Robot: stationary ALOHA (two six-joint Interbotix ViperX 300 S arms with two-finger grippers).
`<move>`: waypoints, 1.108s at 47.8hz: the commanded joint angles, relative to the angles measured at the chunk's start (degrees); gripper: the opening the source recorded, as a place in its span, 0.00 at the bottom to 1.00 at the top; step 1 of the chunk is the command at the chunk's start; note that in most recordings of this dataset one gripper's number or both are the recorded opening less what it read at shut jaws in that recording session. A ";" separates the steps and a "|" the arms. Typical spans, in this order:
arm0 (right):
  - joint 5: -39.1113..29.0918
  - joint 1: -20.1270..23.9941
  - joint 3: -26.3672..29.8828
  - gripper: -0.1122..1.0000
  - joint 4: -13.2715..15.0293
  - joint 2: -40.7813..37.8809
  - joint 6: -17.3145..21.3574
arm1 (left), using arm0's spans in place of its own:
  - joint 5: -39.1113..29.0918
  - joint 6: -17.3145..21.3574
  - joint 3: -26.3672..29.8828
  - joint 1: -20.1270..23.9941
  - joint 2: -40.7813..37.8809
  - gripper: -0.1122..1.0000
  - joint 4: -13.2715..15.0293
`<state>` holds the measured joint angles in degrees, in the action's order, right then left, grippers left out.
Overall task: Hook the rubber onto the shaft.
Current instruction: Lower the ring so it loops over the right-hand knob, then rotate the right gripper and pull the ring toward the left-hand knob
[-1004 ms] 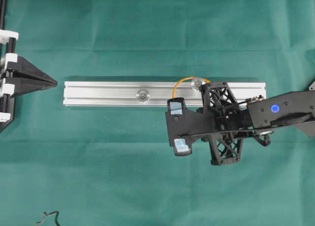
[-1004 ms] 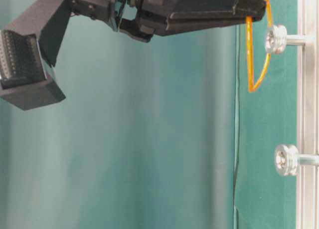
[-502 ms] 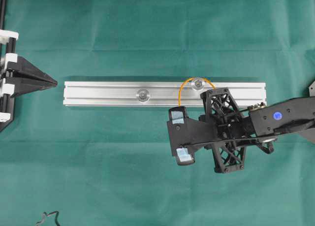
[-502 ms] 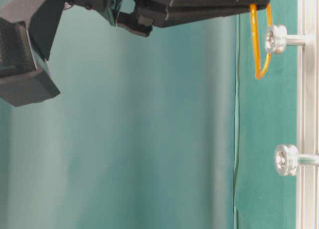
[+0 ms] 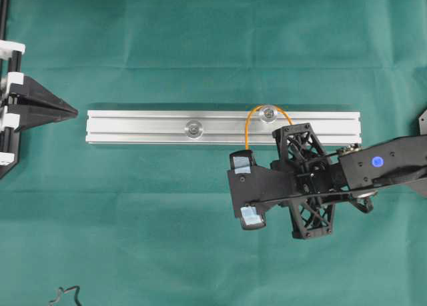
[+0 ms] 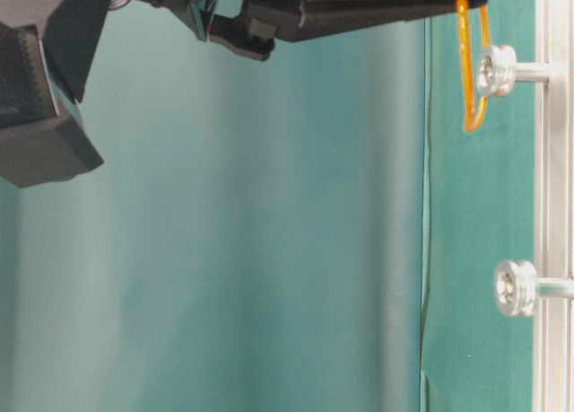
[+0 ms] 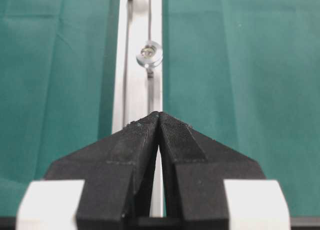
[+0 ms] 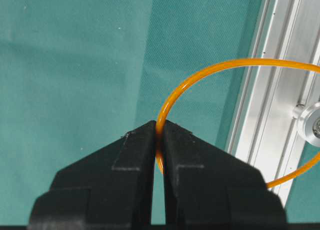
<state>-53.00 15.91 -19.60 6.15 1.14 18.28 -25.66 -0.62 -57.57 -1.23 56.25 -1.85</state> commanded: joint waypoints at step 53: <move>0.44 0.35 5.45 0.16 -0.18 -2.02 33.31 | 0.18 0.09 1.85 -0.09 -0.44 0.10 -0.18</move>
<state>-52.82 15.91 -16.00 6.15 -1.41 49.75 -25.75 -0.62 -57.57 -1.23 56.25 -1.85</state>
